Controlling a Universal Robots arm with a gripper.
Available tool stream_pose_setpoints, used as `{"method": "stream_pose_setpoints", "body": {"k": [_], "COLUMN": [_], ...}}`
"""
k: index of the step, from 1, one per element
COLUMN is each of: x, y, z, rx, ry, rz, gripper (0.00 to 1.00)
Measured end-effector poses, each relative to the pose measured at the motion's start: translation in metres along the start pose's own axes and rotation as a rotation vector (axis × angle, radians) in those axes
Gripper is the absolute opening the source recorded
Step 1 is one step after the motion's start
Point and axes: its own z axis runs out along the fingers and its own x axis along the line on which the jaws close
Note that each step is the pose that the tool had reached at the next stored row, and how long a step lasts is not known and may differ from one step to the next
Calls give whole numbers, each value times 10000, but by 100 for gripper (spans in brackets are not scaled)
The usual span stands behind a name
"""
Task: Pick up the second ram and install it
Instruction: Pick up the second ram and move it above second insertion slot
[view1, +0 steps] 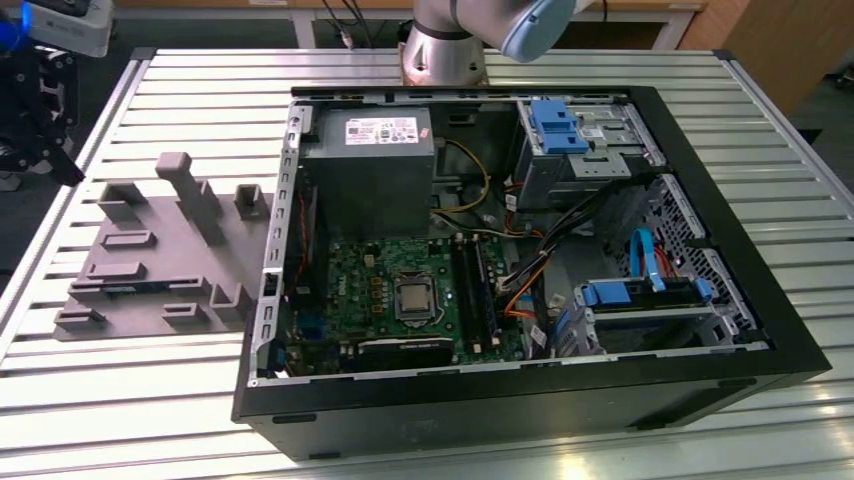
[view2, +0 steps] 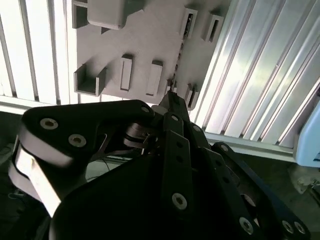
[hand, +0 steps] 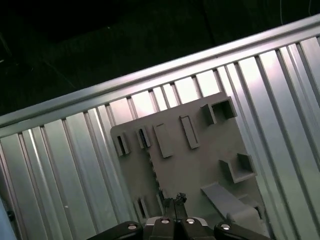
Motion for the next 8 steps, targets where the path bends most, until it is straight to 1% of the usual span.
{"method": "stream_pose_setpoints", "body": {"k": [3, 5, 8], "x": [0, 3, 32], "y": [0, 2, 84], "z": [11, 20, 33], "rx": [-8, -12, -14], "ry": [21, 31, 32], "rz": [-490, -735, -792], "gripper": [11, 11, 11]}}
